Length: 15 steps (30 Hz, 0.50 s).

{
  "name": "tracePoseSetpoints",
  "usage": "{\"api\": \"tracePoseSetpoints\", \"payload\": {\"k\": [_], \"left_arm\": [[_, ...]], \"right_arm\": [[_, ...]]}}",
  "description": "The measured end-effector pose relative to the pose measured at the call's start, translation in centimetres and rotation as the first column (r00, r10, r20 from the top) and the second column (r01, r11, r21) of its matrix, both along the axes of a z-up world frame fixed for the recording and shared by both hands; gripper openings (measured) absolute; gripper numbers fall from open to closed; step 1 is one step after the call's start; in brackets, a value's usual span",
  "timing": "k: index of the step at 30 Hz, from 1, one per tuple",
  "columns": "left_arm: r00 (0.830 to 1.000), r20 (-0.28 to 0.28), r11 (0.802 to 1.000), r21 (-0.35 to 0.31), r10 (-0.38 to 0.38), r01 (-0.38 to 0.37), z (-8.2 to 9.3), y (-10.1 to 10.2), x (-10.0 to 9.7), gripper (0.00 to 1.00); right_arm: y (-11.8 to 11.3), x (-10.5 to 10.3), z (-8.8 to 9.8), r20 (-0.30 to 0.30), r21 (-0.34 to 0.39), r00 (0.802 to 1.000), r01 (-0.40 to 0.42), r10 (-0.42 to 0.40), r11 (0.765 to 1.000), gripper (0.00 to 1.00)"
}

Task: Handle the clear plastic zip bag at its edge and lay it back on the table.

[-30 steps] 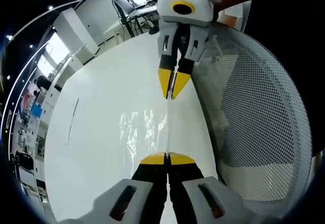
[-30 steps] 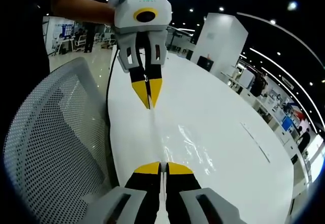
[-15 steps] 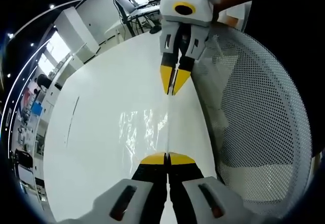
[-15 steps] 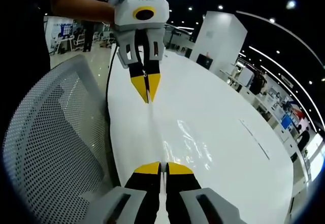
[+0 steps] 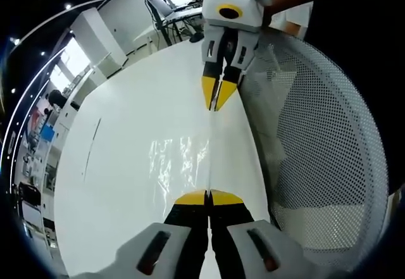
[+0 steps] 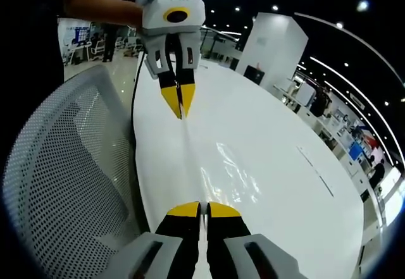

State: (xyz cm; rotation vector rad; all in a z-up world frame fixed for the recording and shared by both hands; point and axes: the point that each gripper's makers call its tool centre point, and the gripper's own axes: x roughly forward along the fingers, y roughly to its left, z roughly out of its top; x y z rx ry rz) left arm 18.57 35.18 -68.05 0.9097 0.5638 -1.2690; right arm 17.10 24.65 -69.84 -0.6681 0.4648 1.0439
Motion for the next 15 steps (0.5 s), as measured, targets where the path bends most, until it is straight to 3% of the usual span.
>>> {"api": "tracePoseSetpoints", "payload": {"k": [15], "left_arm": [[1.0,0.016,1.0,0.002,-0.011,0.011,-0.06,0.01,-0.07,0.0]], "right_arm": [[-0.39,-0.17,-0.61,-0.01,-0.03,1.0,-0.01,0.01,0.999,0.0]]}}
